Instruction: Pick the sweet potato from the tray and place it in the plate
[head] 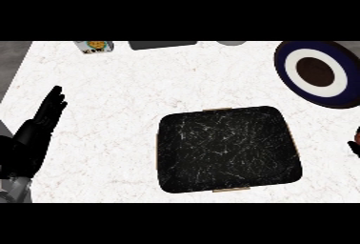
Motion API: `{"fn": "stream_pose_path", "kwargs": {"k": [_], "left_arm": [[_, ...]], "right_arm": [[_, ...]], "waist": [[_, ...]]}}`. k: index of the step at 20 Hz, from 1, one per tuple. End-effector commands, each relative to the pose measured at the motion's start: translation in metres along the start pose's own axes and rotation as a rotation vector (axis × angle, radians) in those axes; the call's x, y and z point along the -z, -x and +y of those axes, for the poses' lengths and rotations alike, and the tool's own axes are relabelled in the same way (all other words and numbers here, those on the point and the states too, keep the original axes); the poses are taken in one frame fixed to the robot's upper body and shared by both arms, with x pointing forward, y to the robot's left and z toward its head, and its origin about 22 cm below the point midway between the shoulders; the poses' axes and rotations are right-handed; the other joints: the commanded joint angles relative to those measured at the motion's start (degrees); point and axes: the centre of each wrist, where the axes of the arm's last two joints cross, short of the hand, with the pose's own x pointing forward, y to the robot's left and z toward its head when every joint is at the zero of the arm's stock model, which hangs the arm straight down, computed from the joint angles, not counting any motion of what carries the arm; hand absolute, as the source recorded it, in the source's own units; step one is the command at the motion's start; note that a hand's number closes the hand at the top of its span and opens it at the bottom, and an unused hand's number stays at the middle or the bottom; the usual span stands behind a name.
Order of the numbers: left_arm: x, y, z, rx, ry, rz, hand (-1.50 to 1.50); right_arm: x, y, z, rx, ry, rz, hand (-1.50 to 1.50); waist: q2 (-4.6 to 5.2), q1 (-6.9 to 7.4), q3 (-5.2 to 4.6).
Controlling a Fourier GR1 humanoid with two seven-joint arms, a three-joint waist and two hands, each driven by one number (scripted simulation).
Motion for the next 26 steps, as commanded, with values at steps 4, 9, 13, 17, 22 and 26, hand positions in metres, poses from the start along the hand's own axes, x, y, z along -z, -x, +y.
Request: {"fn": "stream_pose_path", "kwargs": {"k": [4,9,13,17,22,26], "left_arm": [[0.005,-0.004,-0.010,-0.043,0.001,-0.019,0.00],[0.008,-0.005,-0.023,-0.039,0.031,-0.043,0.00],[0.016,-0.007,-0.030,-0.044,0.052,-0.054,0.00],[0.028,-0.015,-0.035,-0.028,0.098,-0.068,0.00],[0.045,-0.020,-0.046,-0.030,0.111,-0.078,0.00],[0.044,-0.021,-0.043,-0.025,0.110,-0.070,0.00]], "right_arm": [[-0.022,0.070,-0.084,0.206,0.411,-0.111,1.50],[-0.038,0.098,-0.118,0.266,0.544,-0.273,1.50],[-0.046,0.123,-0.117,0.339,0.531,-0.393,1.50],[-0.039,0.119,-0.133,0.407,0.480,-0.405,1.50],[-0.009,0.103,-0.110,0.461,0.416,-0.411,1.50],[0.010,0.083,-0.102,0.454,0.375,-0.445,1.50]], "waist": [[0.39,0.79,-1.21],[0.80,3.15,-1.38],[1.00,4.54,-1.51],[1.32,7.26,-1.66],[1.73,8.09,-1.70],[1.28,9.16,-1.74]]}}
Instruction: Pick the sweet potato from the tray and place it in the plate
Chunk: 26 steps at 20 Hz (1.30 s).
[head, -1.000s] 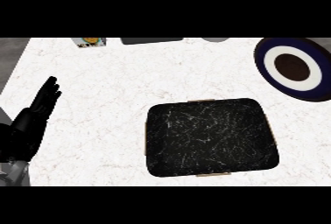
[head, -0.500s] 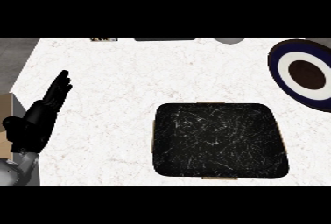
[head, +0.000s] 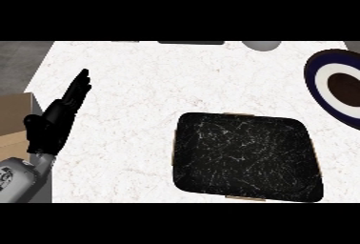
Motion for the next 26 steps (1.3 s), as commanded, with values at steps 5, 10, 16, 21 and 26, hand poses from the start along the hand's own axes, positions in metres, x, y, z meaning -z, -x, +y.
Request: {"fn": "stream_pose_path", "kwargs": {"k": [5,10,16,21,26], "left_arm": [[0.007,0.010,-0.027,-0.045,0.012,-0.002,0.00],[0.015,0.008,-0.023,-0.048,0.003,-0.002,0.00],[0.012,0.010,-0.028,-0.027,0.011,0.004,0.00],[0.014,0.010,-0.030,-0.041,0.004,-0.021,0.00],[0.011,0.011,-0.027,-0.046,0.004,0.010,0.00]], "right_arm": [[0.036,-0.009,0.050,-0.092,-0.117,0.014,1.50],[0.043,-0.005,0.087,-0.205,-0.175,0.046,1.50],[0.056,-0.008,0.134,0.008,-0.228,0.183,-1.50],[0.060,-0.010,0.146,0.079,-0.222,0.162,-1.50],[0.059,-0.009,0.141,0.359,-0.105,0.102,-1.50]], "waist": [[0.83,1.05,-1.23],[1.18,1.37,-1.16],[1.12,1.71,-1.09],[1.25,1.39,-1.03],[0.89,0.20,-1.01]]}}
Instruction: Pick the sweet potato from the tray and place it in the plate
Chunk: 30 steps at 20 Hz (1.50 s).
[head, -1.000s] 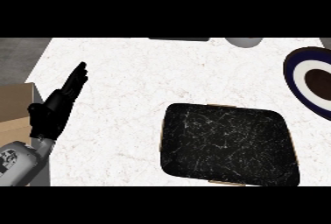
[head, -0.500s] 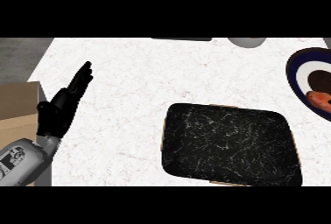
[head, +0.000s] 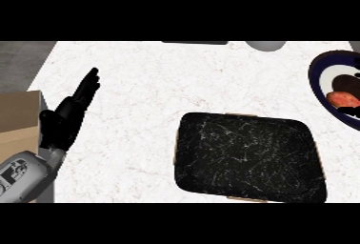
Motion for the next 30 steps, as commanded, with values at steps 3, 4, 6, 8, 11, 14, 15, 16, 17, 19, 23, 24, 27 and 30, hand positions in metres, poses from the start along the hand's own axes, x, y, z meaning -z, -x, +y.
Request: {"fn": "stream_pose_path", "kwargs": {"k": [3,4,6,8,11,14,15,16,17,19,23,24,27,30], "left_arm": [[0.000,0.006,-0.009,-0.041,-0.029,0.024,0.00],[-0.003,0.001,-0.011,-0.043,0.003,-0.003,0.00],[0.005,0.000,-0.008,-0.038,-0.023,0.023,0.00],[0.000,0.007,-0.007,-0.030,-0.033,0.012,0.00],[0.003,-0.001,-0.004,-0.029,-0.038,0.009,0.00],[0.003,0.005,-0.007,-0.038,-0.047,0.024,0.00],[0.000,0.003,-0.002,-0.055,-0.038,0.017,0.00],[0.000,0.004,-0.009,-0.045,-0.050,0.014,0.00],[0.000,0.006,-0.007,-0.046,-0.050,0.007,0.00],[0.003,0.004,-0.005,-0.042,-0.062,0.008,0.00],[0.003,0.003,-0.002,-0.051,-0.048,0.003,0.00],[-0.005,0.004,-0.006,-0.053,-0.027,0.010,0.00],[-0.001,0.004,0.000,-0.050,-0.041,0.000,0.00],[0.001,0.000,-0.001,-0.051,-0.046,-0.002,0.00]], "right_arm": [[-0.015,0.009,-0.020,0.256,0.163,-0.036,-1.50],[-0.015,0.001,-0.037,0.285,0.190,-0.011,-1.50],[-0.022,0.006,-0.041,0.341,0.243,0.006,-1.50],[-0.041,0.013,-0.064,0.340,0.304,0.032,-1.50],[-0.059,0.019,-0.083,0.390,0.357,0.052,-1.50],[-0.080,0.027,-0.100,0.403,0.373,0.055,-1.50],[-0.094,0.032,-0.109,0.400,0.379,0.055,-1.50],[-0.100,0.036,-0.111,0.400,0.370,0.054,-1.50],[-0.098,0.035,-0.111,0.406,0.375,0.056,-1.50],[-0.108,0.038,-0.116,0.396,0.351,0.073,-1.50],[-0.119,0.043,-0.122,0.382,0.334,0.054,-1.50],[-0.127,0.043,-0.128,0.364,0.335,0.074,-1.50],[-0.137,0.054,-0.123,0.391,0.336,0.053,-1.50],[-0.137,0.048,-0.130,0.403,0.351,0.055,-1.50]], "waist": [[0.48,-1.35,-1.20],[0.75,-0.33,-1.12],[0.85,-1.62,-1.15],[0.95,-1.53,-1.12],[0.97,-1.68,-0.98],[1.05,-2.59,-0.95],[1.08,-2.54,-0.82],[0.87,-2.98,-0.84],[1.30,-2.52,-0.78],[1.28,-2.74,-0.75],[1.08,-2.51,-0.77],[1.09,-1.72,-0.57],[1.10,-2.66,-0.51],[1.10,-2.06,-0.52]]}}
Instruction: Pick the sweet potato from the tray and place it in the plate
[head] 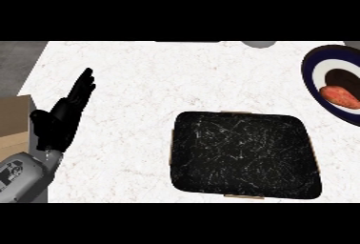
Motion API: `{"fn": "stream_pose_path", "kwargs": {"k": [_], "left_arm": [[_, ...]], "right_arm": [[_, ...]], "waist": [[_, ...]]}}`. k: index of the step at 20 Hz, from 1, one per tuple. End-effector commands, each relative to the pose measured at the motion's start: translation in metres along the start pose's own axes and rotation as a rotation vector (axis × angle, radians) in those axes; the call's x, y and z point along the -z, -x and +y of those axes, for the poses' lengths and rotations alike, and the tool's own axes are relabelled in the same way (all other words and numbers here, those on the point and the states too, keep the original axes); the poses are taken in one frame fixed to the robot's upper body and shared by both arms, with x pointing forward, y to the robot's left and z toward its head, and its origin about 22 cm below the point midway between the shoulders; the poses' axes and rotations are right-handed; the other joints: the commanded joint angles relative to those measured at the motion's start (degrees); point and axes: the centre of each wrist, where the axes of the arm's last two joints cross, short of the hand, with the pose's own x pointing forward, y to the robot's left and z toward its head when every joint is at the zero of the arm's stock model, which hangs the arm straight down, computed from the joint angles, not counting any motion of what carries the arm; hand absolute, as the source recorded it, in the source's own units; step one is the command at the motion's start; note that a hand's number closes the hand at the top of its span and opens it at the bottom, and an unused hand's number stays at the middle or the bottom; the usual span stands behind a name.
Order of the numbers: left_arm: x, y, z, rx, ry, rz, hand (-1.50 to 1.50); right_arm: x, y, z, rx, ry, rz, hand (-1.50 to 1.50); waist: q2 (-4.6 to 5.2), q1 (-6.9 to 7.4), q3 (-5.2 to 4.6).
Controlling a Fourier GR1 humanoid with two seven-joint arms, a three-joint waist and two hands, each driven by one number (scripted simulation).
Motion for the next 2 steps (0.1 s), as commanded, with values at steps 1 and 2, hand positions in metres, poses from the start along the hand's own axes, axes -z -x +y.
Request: {"fn": "stream_pose_path", "kwargs": {"k": [1,2], "left_arm": [[-0.0004,0.0047,-0.0068,-0.006,0.006,-0.004,0.00],[-0.0004,0.0060,-0.0059,-0.019,-0.004,0.003,0.00]], "right_arm": [[-0.0082,0.0092,-0.0030,0.005,-0.006,-0.010,-1.50],[-0.0125,0.0136,-0.0047,0.010,0.000,-0.002,-1.50]], "waist": [[0.53,0.28,-0.41],[0.55,0.14,-0.41]]}}
